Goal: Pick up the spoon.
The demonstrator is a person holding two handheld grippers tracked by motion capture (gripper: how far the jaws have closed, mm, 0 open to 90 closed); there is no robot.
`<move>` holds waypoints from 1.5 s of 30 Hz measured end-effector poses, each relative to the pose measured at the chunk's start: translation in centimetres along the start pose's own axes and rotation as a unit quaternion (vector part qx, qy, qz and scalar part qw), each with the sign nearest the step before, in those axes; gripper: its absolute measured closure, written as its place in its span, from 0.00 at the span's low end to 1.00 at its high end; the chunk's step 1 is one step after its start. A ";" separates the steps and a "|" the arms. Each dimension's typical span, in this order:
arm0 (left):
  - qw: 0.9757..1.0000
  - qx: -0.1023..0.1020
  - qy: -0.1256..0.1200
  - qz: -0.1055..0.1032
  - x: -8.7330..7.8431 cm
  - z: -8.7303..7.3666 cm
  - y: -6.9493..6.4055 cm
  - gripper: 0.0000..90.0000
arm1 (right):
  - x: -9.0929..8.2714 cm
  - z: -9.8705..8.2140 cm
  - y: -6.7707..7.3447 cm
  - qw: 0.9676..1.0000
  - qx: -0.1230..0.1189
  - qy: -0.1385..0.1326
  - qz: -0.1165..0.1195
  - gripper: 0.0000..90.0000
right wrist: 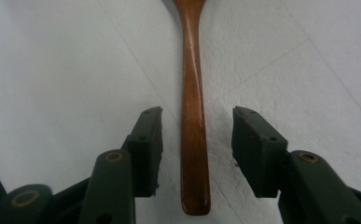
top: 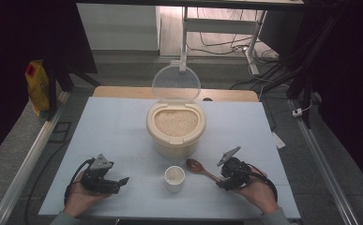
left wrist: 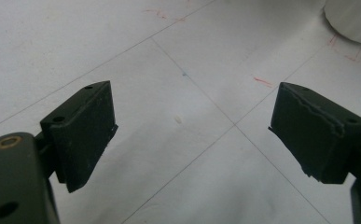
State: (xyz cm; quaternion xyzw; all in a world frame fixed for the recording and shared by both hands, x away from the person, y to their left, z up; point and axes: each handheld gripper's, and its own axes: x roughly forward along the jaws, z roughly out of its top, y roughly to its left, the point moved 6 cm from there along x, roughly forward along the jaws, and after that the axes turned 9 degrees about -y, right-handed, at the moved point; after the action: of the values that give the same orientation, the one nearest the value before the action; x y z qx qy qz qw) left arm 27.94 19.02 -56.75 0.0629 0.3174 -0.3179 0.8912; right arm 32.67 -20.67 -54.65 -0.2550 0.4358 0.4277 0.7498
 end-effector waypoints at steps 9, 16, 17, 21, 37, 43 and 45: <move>1.000 0.001 0.000 0.000 0.0 0.0 0.0 0.15 | 0.6 -0.1 0.1 1.000 -0.017 0.024 -0.001 0.74; 1.000 0.002 0.000 0.002 -0.1 0.0 0.0 0.16 | 0.6 0.0 0.1 0.999 -0.026 0.031 0.001 0.86; 1.000 0.002 -0.001 0.002 -0.1 0.0 0.1 0.16 | 0.6 0.0 0.1 0.999 -0.026 0.031 0.001 0.86; 1.000 0.001 0.000 0.004 -0.1 0.0 0.1 0.16 | 0.5 -0.1 0.1 0.999 -0.032 0.024 0.002 0.86; 1.000 -0.001 -0.002 0.006 -0.1 0.0 0.2 0.16 | -2.7 0.0 0.1 0.999 -0.004 -0.042 0.029 0.86; 1.000 -0.001 -0.004 0.008 -0.2 0.1 0.2 0.16 | -3.8 0.2 0.7 0.997 -0.010 -0.063 0.047 0.86; 1.000 0.000 -0.003 0.008 -0.2 0.1 0.2 0.16 | -4.1 0.4 1.0 0.996 -0.012 -0.070 0.050 0.86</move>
State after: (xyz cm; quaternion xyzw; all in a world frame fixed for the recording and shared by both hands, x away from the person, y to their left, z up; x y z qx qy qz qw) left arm 28.01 19.24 -56.61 0.0639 0.3146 -0.3112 0.8945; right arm 30.97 -21.59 -50.87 -0.2120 0.3893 0.4865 0.7529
